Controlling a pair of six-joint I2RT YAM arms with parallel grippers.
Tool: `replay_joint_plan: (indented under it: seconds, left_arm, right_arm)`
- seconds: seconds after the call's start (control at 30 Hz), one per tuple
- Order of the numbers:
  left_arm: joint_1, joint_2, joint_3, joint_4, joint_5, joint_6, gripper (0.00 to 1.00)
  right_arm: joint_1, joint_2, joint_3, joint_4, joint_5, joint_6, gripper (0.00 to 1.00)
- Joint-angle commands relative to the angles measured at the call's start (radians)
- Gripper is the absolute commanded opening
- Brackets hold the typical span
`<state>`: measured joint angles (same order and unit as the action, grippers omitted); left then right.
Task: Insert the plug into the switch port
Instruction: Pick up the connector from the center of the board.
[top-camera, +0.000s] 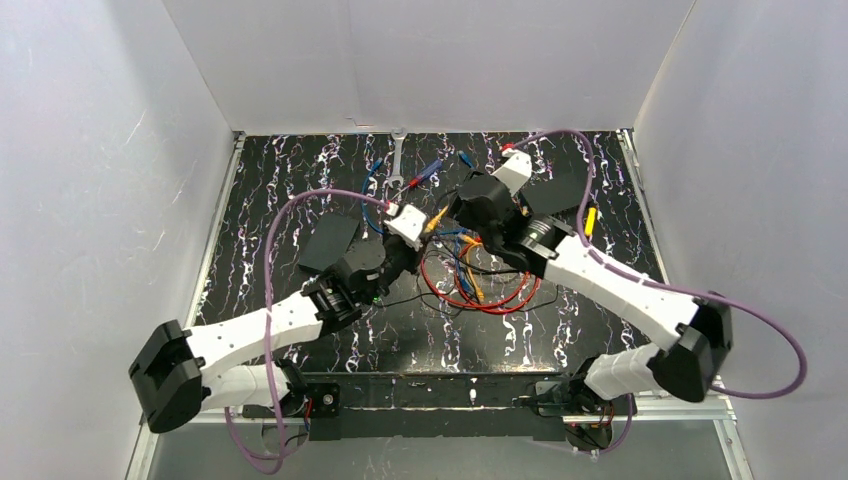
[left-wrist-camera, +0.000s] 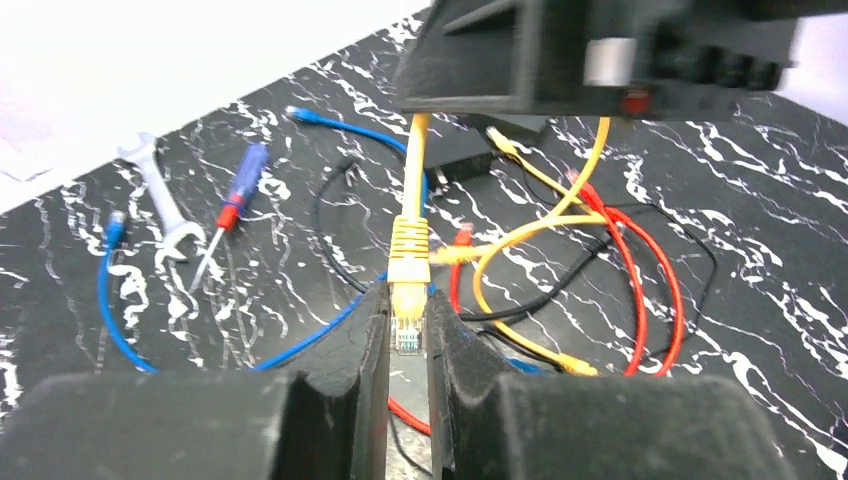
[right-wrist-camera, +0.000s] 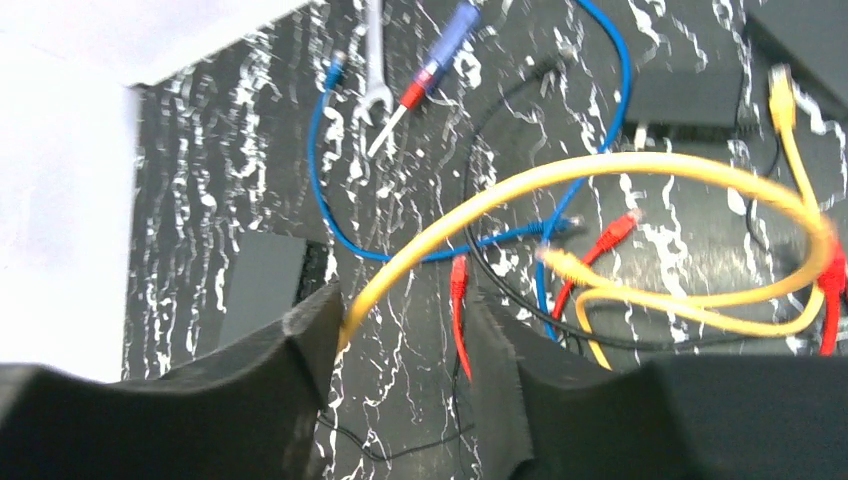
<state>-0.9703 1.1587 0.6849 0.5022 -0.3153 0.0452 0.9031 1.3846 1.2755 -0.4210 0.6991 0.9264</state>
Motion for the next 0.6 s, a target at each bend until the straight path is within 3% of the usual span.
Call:
replay_joint_plan:
  seconds: [0.0,0.17,0.3,0.57]
  left_arm:
    - [0.089,-0.099,0.083,-0.125,0.029,0.011,0.00]
    - [0.246,-0.165,0.207,-0.348,0.186,-0.018,0.00]
    - [0.392,-0.171,0.336,-0.587,0.399,-0.013,0.00]
    - [0.536,-0.151,0.504,-0.909,0.795,0.078,0.00]
  right_arm:
    - [-0.001,-0.133,-0.089,0.283,-0.009,-0.212,0.61]
    - [-0.001,-0.241,-0.176,0.463,-0.069,-0.428,0.76]
    - [-0.001,-0.315,-0.239,0.555,-0.199,-0.641,0.90]
    - [-0.001,-0.386,-0.253,0.547,-0.521,-0.998,0.99]
